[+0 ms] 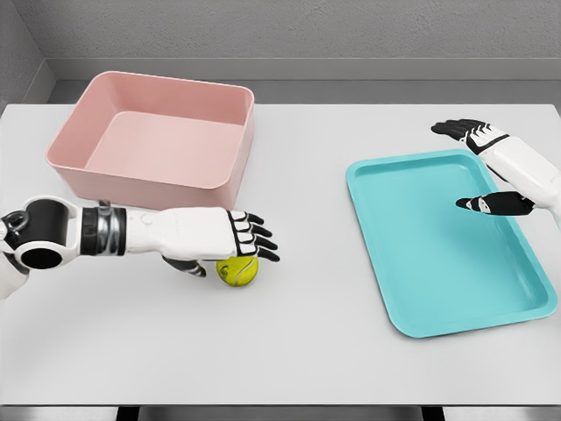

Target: Put the tennis from the blue tray into the pink basket with both arms

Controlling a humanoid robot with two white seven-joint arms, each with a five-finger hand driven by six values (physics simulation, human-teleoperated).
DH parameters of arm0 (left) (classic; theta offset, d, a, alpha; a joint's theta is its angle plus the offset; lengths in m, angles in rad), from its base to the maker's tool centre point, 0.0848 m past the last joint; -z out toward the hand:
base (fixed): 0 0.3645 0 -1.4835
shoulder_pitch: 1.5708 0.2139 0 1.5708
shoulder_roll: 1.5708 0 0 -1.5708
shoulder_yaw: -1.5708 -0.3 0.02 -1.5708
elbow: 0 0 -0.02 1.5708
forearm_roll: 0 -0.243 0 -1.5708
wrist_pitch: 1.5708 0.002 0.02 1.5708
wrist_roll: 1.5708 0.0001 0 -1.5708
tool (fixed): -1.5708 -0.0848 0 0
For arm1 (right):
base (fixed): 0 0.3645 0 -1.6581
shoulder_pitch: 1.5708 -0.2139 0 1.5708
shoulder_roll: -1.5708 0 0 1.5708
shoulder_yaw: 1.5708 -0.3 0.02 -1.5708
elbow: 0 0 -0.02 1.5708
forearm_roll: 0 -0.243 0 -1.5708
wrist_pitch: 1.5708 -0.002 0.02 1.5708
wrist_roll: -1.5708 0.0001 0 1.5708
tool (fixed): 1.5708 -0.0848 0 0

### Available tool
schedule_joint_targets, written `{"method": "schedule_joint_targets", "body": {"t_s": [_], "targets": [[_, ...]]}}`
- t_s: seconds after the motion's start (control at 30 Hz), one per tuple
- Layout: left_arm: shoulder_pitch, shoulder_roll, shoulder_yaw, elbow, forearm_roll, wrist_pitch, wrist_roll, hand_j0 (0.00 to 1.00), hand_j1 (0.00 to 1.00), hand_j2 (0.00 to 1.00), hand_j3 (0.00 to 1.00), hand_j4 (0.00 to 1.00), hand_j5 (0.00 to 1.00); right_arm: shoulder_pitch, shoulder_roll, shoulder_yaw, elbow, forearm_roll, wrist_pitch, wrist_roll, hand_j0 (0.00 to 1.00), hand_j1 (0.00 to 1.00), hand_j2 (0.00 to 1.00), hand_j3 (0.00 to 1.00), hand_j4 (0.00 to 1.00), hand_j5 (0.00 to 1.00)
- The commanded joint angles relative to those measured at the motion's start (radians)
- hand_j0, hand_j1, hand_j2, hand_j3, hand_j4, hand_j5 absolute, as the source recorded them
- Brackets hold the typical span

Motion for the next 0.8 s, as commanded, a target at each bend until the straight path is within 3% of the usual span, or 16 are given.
{"method": "schedule_joint_targets", "body": {"t_s": [0.0,0.37,0.77], "targets": [[0.000,-0.005,-0.004,0.016,0.007,0.002,0.000,1.00,1.00,1.00,1.00,1.00,1.00,0.000,-0.002,0.000,0.003,-0.008,0.003,-0.001,1.00,1.00,1.00,1.00,1.00,1.00],[-0.026,-0.059,-0.041,0.068,0.004,0.002,0.000,1.00,1.00,1.00,1.00,1.00,1.00,0.000,-0.002,-0.002,0.009,-0.008,0.003,-0.001,1.00,1.00,1.00,1.00,1.00,1.00],[-0.023,-0.063,-0.064,0.068,0.002,0.002,-0.001,1.00,1.00,1.00,1.00,1.00,1.00,0.000,-0.002,0.000,0.009,-0.006,0.003,-0.001,1.00,1.00,1.00,1.00,1.00,1.00]]}}
